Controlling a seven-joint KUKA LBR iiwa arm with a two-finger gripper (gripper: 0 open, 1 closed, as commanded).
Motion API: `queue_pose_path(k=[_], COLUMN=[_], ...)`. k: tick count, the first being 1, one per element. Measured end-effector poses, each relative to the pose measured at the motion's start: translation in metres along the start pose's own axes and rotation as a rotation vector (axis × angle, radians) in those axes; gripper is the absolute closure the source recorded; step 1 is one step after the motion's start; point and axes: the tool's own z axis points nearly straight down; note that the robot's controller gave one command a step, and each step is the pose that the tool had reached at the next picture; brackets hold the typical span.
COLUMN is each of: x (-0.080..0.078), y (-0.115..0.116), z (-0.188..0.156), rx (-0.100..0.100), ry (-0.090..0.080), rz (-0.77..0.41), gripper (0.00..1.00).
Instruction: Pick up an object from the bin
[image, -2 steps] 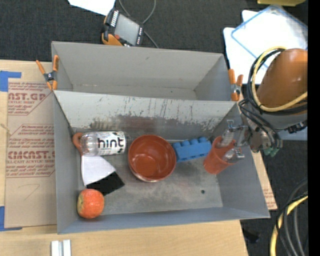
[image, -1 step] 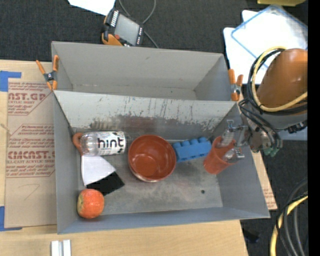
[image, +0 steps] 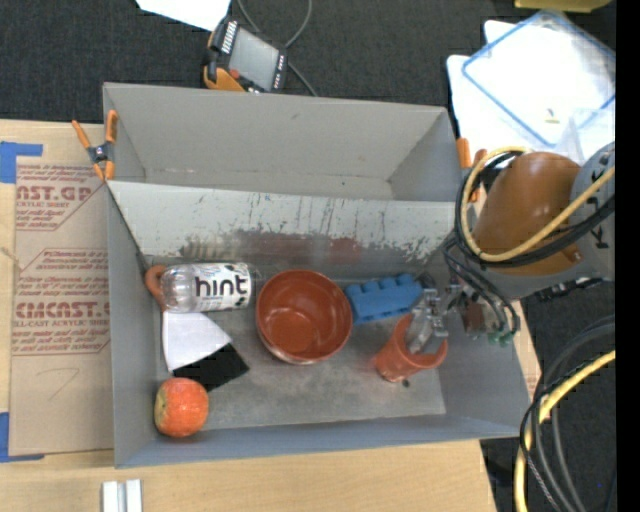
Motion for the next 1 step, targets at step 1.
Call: queue_pose_path(k=[1], x=[0.0], y=[-0.0001], z=[0.0], rx=[0.0], ry=[0.0], rz=[0.0], gripper=[1.0])
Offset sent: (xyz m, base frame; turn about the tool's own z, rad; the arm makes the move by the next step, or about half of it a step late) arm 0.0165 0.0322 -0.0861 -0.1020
